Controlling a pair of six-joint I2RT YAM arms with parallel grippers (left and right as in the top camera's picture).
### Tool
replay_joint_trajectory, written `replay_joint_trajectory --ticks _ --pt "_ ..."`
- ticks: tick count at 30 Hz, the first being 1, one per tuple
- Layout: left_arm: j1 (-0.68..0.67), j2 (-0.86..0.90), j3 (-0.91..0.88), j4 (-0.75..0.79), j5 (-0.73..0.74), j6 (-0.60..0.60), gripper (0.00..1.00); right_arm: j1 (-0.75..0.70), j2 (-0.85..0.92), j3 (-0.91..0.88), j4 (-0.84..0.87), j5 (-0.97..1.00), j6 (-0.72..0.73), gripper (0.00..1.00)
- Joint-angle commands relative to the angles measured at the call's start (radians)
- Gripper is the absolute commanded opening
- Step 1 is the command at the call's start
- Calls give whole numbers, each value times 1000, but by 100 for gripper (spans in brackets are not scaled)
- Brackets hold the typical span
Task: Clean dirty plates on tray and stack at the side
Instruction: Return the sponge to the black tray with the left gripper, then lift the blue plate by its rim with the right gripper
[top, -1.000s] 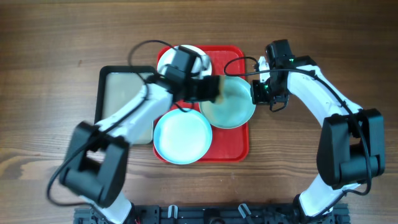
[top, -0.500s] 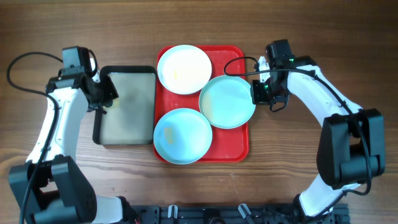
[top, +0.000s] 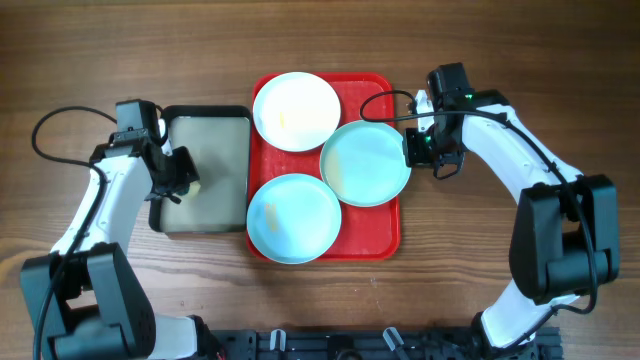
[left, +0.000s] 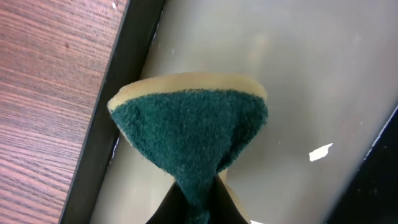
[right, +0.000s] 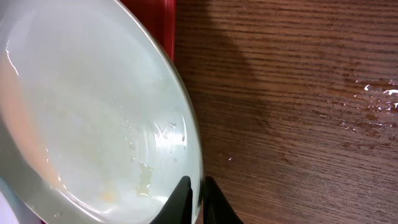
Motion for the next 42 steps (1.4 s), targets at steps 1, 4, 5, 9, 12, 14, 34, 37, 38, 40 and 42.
replay_joint_trajectory --ticks 1,4,5,9,12,14,34,37,38,40,42 --pt "2 0 -53 53 16 15 6 8 17 -5 7 -16 -19 9" --pt "2 0 -97 124 43 15 7 8 17 -5 7 -16 -19 8" --pt "2 0 -100 124 42 15 7 8 17 -5 6 -16 -19 9" --pt "2 0 -102 124 43 11 40 8 17 -5 5 -16 -21 8" --pt "2 -10 -89 121 44 -19 51 8 17 -5 7 -16 -21 17" --pt "2 -34 -56 116 44 -37 58 8 17 -5 10 -16 -21 18" --pt "90 -287 70 206 -10 -244 100 6 17 -87 143 22 5 4" --pt "90 -287 70 206 -10 -244 100 -34 -21 -9 72 21 5 4" --pt "90 -287 70 206 -10 -244 100 -50 -42 18 51 21 5 4" --pt "90 -287 70 206 -10 -244 100 -58 -67 29 32 21 5 4" --pt "90 -287 70 206 -10 -244 100 -58 -77 29 28 21 5 4"
